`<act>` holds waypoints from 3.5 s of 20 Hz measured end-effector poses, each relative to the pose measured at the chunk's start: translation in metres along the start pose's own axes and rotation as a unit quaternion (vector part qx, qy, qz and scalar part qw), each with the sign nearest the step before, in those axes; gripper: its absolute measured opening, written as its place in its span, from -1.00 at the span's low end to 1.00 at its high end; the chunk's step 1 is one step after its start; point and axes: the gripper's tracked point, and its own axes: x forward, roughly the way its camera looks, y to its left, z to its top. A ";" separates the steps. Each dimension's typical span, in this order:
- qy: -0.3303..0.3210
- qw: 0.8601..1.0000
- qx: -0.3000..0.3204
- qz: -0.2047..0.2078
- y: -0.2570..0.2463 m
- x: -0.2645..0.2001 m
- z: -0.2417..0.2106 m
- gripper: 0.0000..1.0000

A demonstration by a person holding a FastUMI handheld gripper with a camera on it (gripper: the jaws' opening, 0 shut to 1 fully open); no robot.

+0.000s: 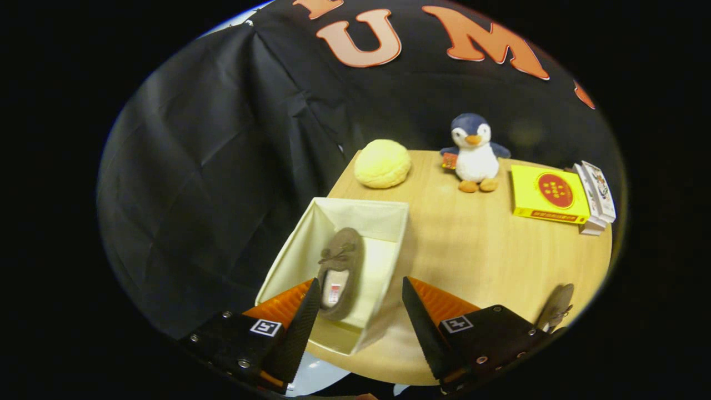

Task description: Open the storage box then place both shoes into the box .Put the left shoe in first, then the right shoe, with the right side of both shoes facing outward in a uniform manner.

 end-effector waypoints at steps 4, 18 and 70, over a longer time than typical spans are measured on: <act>-0.030 0.998 -0.020 -0.053 -0.081 -0.033 -0.010 0.92; 0.033 0.974 0.061 -0.216 -0.321 -0.091 -0.179 0.98; 0.074 0.993 -0.014 -0.085 0.044 0.105 -0.015 -0.93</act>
